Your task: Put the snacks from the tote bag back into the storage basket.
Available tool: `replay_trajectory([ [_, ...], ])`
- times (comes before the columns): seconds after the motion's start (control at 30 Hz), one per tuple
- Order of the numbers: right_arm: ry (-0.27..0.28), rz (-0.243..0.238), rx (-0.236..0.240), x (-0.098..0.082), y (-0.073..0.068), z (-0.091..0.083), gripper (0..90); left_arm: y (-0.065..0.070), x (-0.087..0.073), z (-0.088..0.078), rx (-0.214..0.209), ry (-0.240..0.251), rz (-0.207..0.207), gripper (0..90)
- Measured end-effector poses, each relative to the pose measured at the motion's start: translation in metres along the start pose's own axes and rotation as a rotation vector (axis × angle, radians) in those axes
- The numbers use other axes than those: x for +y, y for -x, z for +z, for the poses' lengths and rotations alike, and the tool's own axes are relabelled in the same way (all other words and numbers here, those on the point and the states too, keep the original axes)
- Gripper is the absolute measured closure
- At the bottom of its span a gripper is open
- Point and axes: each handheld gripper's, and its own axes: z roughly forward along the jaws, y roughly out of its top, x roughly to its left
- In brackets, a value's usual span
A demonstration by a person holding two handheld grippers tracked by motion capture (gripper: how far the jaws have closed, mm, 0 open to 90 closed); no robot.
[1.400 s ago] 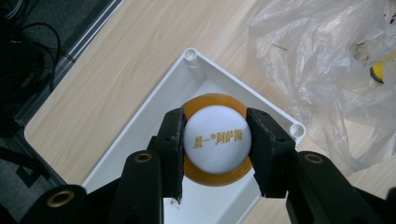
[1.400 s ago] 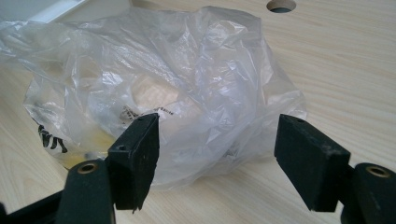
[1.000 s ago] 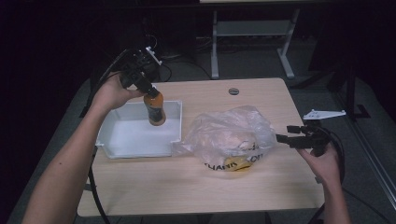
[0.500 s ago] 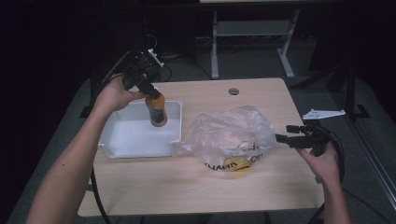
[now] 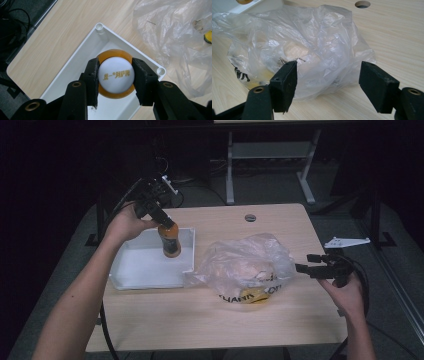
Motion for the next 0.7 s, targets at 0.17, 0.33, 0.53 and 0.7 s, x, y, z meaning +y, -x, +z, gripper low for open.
replay_trajectory([
  [0.17, -0.002, -0.001, 0.0, 0.001, 0.0, 0.001, 30.4, -0.001, -0.004, 0.013, 0.007, -0.006, -0.018, 59.3],
  [0.33, -0.004, 0.0, 0.0, -0.001, 0.0, 0.001, 30.3, -0.005, -0.009, 0.027, 0.005, -0.022, -0.04, 59.3],
  [0.53, -0.008, 0.007, -0.003, -0.002, -0.001, 0.0, 30.3, -0.007, -0.01, 0.039, 0.003, -0.045, -0.062, 59.2],
  [0.7, -0.004, 0.009, -0.005, -0.003, 0.0, -0.001, 30.4, -0.01, -0.01, 0.045, -0.003, -0.064, -0.07, 59.2],
])
